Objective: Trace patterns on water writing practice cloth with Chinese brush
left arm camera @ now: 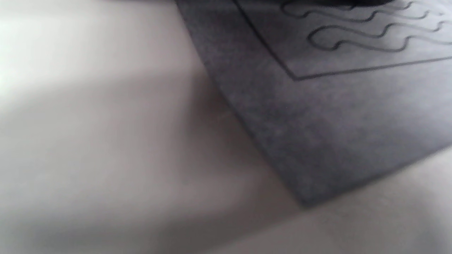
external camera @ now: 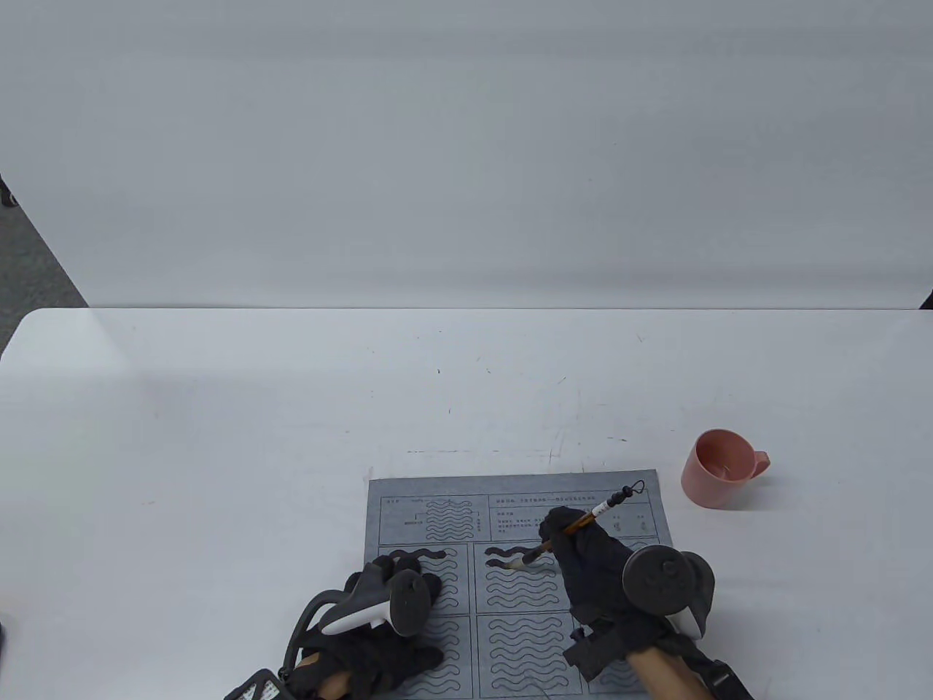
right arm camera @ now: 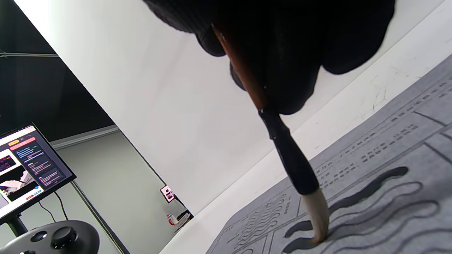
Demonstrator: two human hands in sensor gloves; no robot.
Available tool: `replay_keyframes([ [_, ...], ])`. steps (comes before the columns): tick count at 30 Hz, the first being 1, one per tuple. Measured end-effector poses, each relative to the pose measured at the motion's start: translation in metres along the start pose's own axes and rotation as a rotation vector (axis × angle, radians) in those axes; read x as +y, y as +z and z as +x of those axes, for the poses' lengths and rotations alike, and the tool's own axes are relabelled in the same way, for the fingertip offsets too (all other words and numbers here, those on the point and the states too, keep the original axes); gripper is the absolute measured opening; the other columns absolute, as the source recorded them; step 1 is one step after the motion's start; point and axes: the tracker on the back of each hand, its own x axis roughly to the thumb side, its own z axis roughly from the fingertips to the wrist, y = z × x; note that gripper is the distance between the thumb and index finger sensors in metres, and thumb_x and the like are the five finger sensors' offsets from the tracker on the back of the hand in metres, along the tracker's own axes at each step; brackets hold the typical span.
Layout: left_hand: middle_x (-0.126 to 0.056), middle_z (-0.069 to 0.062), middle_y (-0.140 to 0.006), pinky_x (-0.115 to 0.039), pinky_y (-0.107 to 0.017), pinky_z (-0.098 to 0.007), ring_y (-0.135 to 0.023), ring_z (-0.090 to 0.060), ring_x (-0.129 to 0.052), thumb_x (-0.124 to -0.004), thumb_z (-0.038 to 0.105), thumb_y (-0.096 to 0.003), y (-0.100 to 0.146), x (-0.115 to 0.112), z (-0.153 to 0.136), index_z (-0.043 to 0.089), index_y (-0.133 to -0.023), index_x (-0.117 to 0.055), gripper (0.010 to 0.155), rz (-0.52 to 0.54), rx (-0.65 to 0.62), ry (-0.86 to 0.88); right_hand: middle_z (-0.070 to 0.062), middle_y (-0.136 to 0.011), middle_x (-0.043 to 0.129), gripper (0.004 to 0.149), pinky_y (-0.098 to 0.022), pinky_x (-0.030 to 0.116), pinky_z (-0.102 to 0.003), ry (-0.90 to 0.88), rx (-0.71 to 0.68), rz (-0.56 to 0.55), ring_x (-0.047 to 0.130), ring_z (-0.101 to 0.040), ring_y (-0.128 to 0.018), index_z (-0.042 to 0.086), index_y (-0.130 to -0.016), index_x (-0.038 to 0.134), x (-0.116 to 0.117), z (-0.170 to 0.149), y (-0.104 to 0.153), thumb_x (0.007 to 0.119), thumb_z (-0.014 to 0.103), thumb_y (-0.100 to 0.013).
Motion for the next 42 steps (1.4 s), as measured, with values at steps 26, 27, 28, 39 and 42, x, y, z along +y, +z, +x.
replay_keyframes([
  [26, 0.033, 0.003, -0.103, 0.007, -0.072, -0.062, -0.097, -0.035, 0.03, -0.05, 0.068, -0.046, 0.0, 0.0, 0.0, 0.042, -0.099, 0.02, 0.091, 0.0, -0.001, 0.001, -0.019, -0.088, 0.085, 0.041, -0.055, 0.074, -0.064, 0.017, 0.009, -0.026, 0.097, -0.04, -0.07, 0.005, -0.091, 0.064, -0.008, -0.002, -0.001, 0.063, 0.023, -0.054],
  [27, 0.033, 0.003, -0.103, 0.007, -0.072, -0.062, -0.097, -0.035, 0.03, -0.05, 0.068, -0.046, 0.0, 0.0, 0.0, 0.042, -0.099, 0.019, 0.091, 0.0, -0.001, 0.001, -0.019, -0.088, 0.086, 0.041, -0.055, 0.074, -0.064, 0.017, 0.01, -0.028, 0.097, -0.04, -0.07, 0.005, -0.091, 0.064, -0.009, -0.002, -0.001, 0.063, 0.023, -0.054],
  [28, 0.033, 0.003, -0.103, 0.007, -0.072, -0.062, -0.097, -0.035, 0.03, -0.05, 0.068, -0.0459, 0.0, 0.0, 0.0, 0.042, -0.099, 0.02, 0.091, 0.0, -0.001, 0.001, -0.019, -0.088, 0.086, 0.041, -0.055, 0.074, -0.064, 0.017, 0.01, -0.029, 0.097, -0.04, -0.069, 0.005, -0.091, 0.064, -0.009, -0.003, -0.001, 0.063, 0.023, -0.054],
  [39, 0.033, 0.003, -0.103, 0.007, -0.072, -0.062, -0.097, -0.035, 0.03, -0.05, 0.068, -0.046, 0.0, 0.0, 0.0, 0.042, -0.099, 0.02, 0.091, 0.0, -0.001, 0.001, -0.019, -0.087, 0.086, 0.041, -0.055, 0.074, -0.065, 0.024, 0.008, -0.025, 0.097, -0.04, -0.068, 0.005, -0.091, 0.065, -0.01, -0.003, -0.001, 0.063, 0.024, -0.054],
  [42, 0.033, 0.003, -0.103, 0.007, -0.072, -0.062, -0.096, -0.035, 0.03, -0.05, 0.068, -0.0459, 0.0, 0.0, 0.0, 0.042, -0.099, 0.02, 0.091, 0.0, -0.001, 0.001, -0.019, -0.086, 0.087, 0.041, -0.055, 0.074, -0.065, 0.026, 0.007, -0.028, 0.097, -0.04, -0.068, 0.006, -0.091, 0.065, -0.01, -0.003, -0.001, 0.063, 0.024, -0.054],
])
